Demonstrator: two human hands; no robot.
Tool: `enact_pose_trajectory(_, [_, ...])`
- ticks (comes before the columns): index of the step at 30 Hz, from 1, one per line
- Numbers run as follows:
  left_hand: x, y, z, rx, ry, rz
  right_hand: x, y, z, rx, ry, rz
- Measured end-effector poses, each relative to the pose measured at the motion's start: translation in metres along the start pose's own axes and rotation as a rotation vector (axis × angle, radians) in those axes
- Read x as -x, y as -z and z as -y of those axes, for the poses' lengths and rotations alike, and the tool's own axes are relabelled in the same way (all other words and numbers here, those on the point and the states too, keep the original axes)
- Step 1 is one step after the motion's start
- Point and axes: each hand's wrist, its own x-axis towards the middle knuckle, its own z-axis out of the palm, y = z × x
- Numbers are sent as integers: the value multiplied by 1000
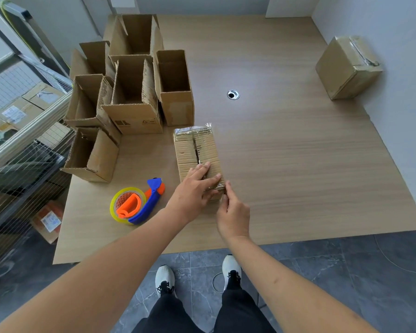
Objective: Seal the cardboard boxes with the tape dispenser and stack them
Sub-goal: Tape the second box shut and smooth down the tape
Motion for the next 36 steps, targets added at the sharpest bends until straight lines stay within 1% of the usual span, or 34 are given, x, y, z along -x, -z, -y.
enact_pose_trajectory(4, [-1,15,-2,10,-6,93,-20,12,-11,76,84,13])
enact_pose_trajectory(5, [-2,22,-1,27,-12,92,-25,15,-10,78,109,25])
enact_pose_trajectory(7, [-5,35,7,5,-26,-9,-33,22,-7,129,208,79])
enact_pose_trajectory(9, [-7,44,18,-90,-7,-79,-39,26,-7,303,369,138])
enact_pose_trajectory(10, [-7,47,25,-113,19,-54,-42,27,-8,386,454,151])
enact_pose_trajectory(12, [-2,52,36,-107,60,74,-49,27,-9,468,566,186])
enact_pose_trajectory(15, [8,61,53,-63,-19,185,-58,30,-4,479,640,193])
enact_pose_trajectory(17, [8,66,63,-78,-84,214,-63,32,-2,489,700,173])
enact_pose_trajectory(20, [5,62,70,-142,-118,205,-68,33,-1,512,754,164])
enact_pose_trajectory(24, [10,57,68,-225,-148,184,-69,33,1,447,713,225])
enact_pose_trajectory(27, [7,56,59,-260,-113,202,-73,37,8,430,553,392])
enact_pose_trajectory(29, [5,54,50,-258,-64,201,-75,45,12,395,476,442])
enact_pose_trajectory(30, [6,52,45,-268,-55,192,-75,49,14,376,462,424])
enact_pose_trajectory(33, [8,42,33,-308,-104,118,-74,56,21,372,422,325])
enact_pose_trajectory(36, [7,38,22,-280,-115,124,-76,56,30,435,296,327])
